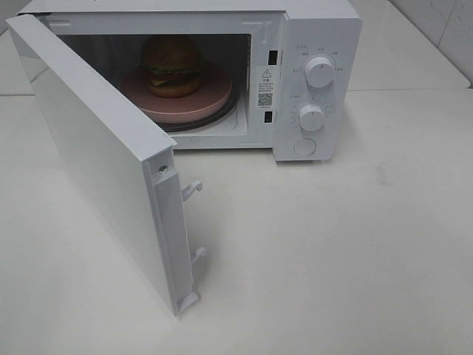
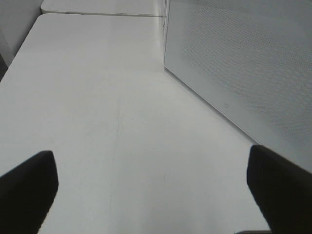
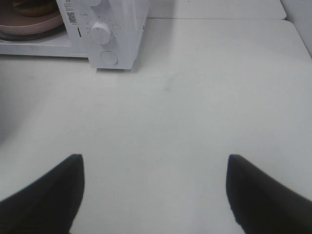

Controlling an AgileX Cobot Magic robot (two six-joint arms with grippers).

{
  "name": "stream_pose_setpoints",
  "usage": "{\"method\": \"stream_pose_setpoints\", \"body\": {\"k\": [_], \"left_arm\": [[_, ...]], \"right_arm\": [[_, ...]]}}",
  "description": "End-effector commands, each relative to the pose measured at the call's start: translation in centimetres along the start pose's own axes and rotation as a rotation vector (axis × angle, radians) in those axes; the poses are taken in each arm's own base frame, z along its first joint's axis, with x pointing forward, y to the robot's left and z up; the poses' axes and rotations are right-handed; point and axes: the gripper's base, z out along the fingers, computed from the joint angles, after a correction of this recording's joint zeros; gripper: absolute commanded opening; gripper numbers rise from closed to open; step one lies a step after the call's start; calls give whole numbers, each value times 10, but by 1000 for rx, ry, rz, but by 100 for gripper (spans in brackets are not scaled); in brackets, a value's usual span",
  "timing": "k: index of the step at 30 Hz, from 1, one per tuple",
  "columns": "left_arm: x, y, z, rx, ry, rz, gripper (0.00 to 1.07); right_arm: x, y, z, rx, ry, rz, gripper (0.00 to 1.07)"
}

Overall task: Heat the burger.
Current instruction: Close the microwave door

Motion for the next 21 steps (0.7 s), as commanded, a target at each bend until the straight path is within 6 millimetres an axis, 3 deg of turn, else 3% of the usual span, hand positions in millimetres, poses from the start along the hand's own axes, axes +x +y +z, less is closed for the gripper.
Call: {"method": "stream_pose_setpoints", "body": {"k": [1,7,10,12,13,14,15,16,17,18,19,21], "left_arm": [[-1,0,-1,-1,-23,-7,98],[-6,0,2,0,-4,-13,98],[-20,0,1,-4,-34,-15,94],[-36,1,11,-9,-53,-20,80],[-36,1,11,-9,-53,-20,80],[-39,2,15,-11,-48,-21,72],[-44,3,22,-11,-32,-25,56],[-44,3,22,-11,-32,-25,56],[-46,3,26,-12,-19,-26,46],[-50,4,34,-13,11,-30,29],[-50,4,34,-13,11,-30,29],[-56,5,45,-18,17,-33,4]], "right_arm": [[2,0,-3,-2,-25,4,76],[2,0,-3,-2,-25,4,76],[2,0,-3,-2,-25,4,76],[2,0,-3,-2,-25,4,76],[2,0,-3,-2,-25,4,76],[2,0,-3,-2,-25,4,76],[2,0,-3,-2,-25,4,76],[2,0,-3,-2,-25,4,76],[2,0,-3,-2,-25,4,76],[2,0,-3,-2,-25,4,76],[2,0,-3,-2,-25,4,76],[2,0,-3,-2,-25,4,76]]}}
